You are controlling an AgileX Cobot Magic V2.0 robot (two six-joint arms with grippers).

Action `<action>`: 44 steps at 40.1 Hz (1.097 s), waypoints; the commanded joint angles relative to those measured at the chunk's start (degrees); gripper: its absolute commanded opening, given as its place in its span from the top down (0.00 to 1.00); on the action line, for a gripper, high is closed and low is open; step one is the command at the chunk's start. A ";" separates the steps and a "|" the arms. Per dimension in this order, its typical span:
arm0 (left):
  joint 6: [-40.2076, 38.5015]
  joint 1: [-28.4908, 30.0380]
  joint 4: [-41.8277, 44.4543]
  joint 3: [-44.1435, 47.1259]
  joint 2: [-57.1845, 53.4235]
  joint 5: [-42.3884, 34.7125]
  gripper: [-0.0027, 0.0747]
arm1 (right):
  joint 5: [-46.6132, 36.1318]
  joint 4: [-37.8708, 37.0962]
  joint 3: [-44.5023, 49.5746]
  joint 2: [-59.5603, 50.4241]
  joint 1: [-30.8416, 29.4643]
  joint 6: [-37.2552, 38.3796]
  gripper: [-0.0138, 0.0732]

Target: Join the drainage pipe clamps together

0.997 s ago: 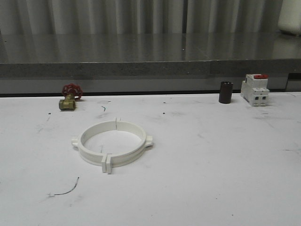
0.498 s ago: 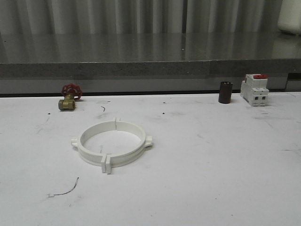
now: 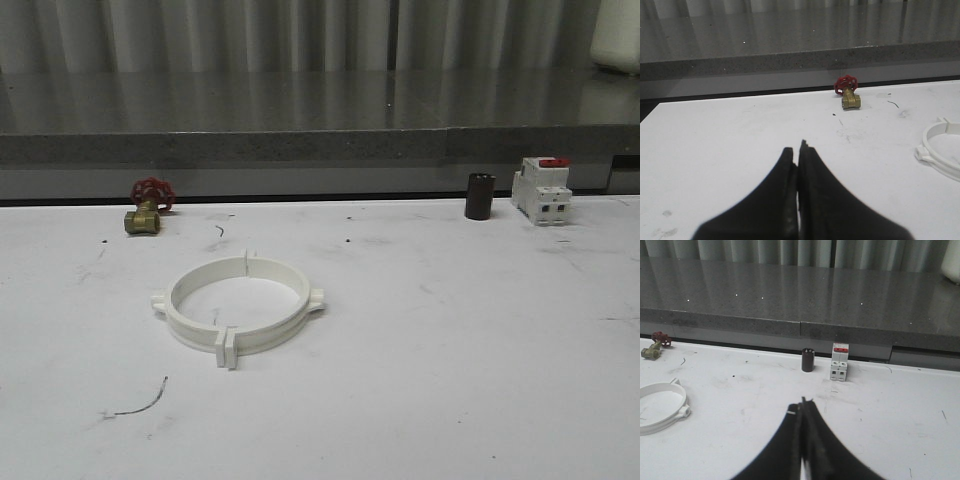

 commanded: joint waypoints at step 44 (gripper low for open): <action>0.05 0.09 -0.55 0.05 -1.07 -4.57 0.99 | -19.01 8.12 21.84 -3.58 -14.83 -6.92 0.97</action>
